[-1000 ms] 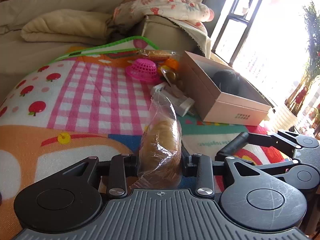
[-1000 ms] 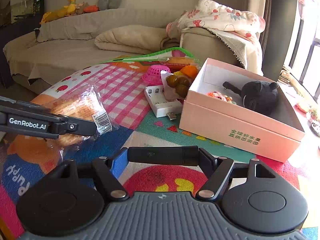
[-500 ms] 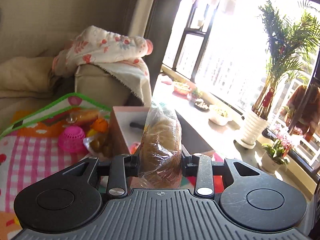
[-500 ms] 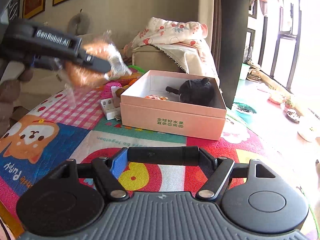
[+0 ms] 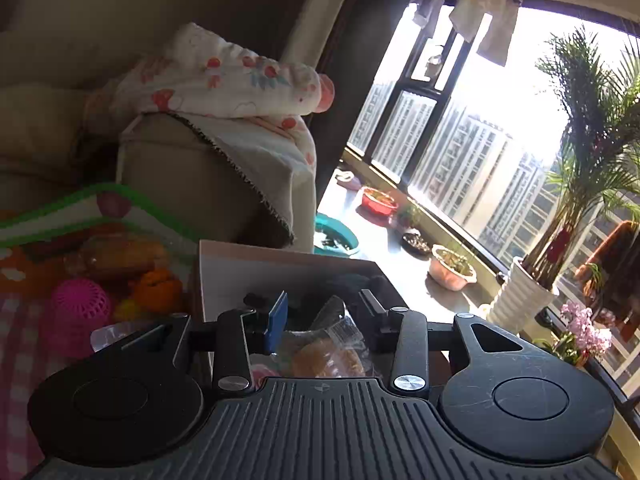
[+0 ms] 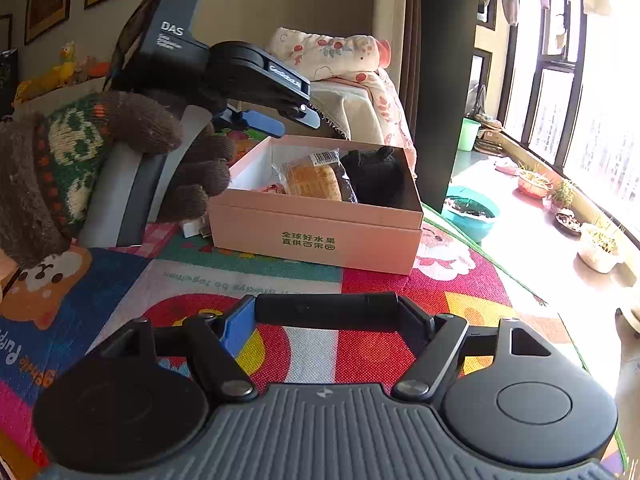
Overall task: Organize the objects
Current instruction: 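Place the cylinder and bread roll into the pink box with both tools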
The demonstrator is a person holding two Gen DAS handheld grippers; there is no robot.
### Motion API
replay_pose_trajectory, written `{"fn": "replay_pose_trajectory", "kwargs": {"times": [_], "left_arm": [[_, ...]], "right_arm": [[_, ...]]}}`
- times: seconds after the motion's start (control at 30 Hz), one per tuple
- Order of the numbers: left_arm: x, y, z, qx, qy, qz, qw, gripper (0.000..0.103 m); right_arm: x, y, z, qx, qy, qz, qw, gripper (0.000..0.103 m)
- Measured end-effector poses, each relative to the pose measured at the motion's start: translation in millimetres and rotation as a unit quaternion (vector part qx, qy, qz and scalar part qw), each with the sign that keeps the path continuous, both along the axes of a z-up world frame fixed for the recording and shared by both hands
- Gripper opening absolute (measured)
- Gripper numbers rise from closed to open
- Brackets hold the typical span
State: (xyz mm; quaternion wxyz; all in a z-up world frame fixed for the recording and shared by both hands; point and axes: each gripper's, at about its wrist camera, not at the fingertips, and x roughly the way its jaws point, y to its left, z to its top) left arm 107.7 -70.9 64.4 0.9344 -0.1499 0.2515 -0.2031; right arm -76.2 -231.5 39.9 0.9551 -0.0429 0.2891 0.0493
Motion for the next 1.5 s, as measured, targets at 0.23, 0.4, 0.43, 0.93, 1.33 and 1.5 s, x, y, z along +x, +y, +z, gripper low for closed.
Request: {"fn": "replay_pose_trajectory", "kwargs": {"times": [0.23, 0.4, 0.43, 0.93, 1.33, 1.5], "left_arm": [[-69.9, 73.2, -9.7, 0.075, 0.016, 0.026, 0.9968, 0.042], [-100.5, 95.1, -30.2, 0.12, 0.047, 0.014, 0.9916, 0.042], [-101.6, 95.8, -33.2, 0.122, 0.051, 0.01, 0.9911, 0.042], [-27.6, 104.0, -39.6, 0.011, 0.07, 0.037, 0.9968, 0.042], [40.6, 67.7, -60.9, 0.033, 0.119, 0.083, 0.9888, 0.051], [40.8, 64.6, -63.4, 0.033, 0.116, 0.089, 0.9887, 0.05]], "right_arm": [[38.2, -1.4, 31.2, 0.009, -0.019, 0.002, 1.0, 0.074], [99.5, 4.2, 85.1, 0.027, -0.043, 0.004, 0.999, 0.074], [115.8, 8.2, 95.0, 0.029, -0.046, 0.003, 0.999, 0.074], [104.0, 32.7, 12.3, -0.016, -0.021, -0.016, 1.0, 0.089], [75.1, 7.9, -31.1, 0.049, -0.004, -0.044, 0.998, 0.103], [71.1, 14.5, -31.3, 0.035, -0.011, -0.043, 0.998, 0.103]]}}
